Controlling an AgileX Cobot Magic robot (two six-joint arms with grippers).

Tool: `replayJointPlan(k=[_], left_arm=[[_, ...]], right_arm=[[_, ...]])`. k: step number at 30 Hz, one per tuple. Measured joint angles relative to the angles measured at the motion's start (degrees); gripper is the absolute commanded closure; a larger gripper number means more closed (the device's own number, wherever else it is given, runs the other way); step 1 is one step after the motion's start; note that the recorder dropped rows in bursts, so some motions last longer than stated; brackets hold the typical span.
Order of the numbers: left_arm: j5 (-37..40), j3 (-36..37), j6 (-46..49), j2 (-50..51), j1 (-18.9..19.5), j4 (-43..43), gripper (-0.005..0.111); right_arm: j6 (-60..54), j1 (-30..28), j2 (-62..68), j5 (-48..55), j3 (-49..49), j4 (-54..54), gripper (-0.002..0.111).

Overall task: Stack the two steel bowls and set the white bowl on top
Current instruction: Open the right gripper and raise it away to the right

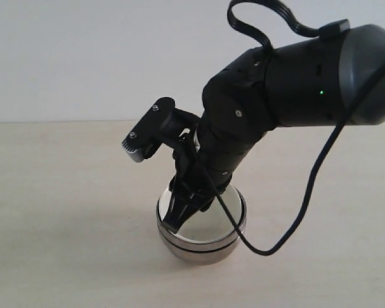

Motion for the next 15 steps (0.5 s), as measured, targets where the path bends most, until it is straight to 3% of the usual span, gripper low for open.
replayJointPlan(k=[15], left_arm=[[0.00, 0.00, 0.00, 0.00, 0.00, 0.00, 0.103]], right_arm=[[1.20, -12.21, -1.95, -2.82, 0.00, 6.46, 0.074]])
